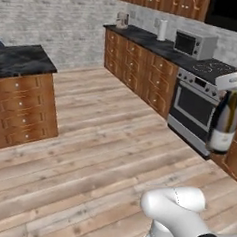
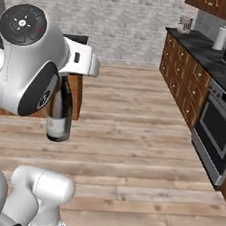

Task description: Get the candle and the wine from the cabinet and move them to the dining counter.

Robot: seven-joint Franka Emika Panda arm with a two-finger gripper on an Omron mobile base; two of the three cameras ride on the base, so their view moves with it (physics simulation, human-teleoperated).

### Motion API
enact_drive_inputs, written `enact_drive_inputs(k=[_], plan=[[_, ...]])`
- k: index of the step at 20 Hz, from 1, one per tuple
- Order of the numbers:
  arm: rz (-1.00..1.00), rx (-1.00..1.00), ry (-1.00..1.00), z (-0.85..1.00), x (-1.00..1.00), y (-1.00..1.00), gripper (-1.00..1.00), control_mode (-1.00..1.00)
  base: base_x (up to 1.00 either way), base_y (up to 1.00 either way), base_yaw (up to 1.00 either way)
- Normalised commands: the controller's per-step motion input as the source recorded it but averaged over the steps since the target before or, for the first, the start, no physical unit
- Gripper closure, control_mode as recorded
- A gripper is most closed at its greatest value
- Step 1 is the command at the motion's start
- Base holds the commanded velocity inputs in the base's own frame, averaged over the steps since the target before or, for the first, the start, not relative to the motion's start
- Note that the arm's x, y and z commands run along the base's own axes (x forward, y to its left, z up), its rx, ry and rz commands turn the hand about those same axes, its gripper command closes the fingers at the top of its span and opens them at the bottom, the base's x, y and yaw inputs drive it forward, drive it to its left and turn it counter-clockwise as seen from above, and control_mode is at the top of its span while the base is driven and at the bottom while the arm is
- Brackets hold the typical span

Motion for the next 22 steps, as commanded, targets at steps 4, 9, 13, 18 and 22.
enact_drive_inputs(k=[4, 9, 13, 18, 22], plan=[[0.00, 0.00, 0.00, 0.00, 0.00, 0.00, 1.00, 1.00, 1.00, 0.13, 0.35], [0.00, 0.00, 0.00, 0.00, 0.00, 0.00, 1.00, 1.00, 1.00, -0.30, 0.37], [0.00, 0.00, 0.00, 0.00, 0.00, 0.00, 1.00, 1.00, 1.00, -0.74, 0.29], [0.00, 0.00, 0.00, 0.00, 0.00, 0.00, 1.00, 1.00, 1.00, -0.95, 0.22], [0.00, 0.00, 0.00, 0.00, 0.00, 0.00, 1.00, 1.00, 1.00, -0.72, 0.19]])
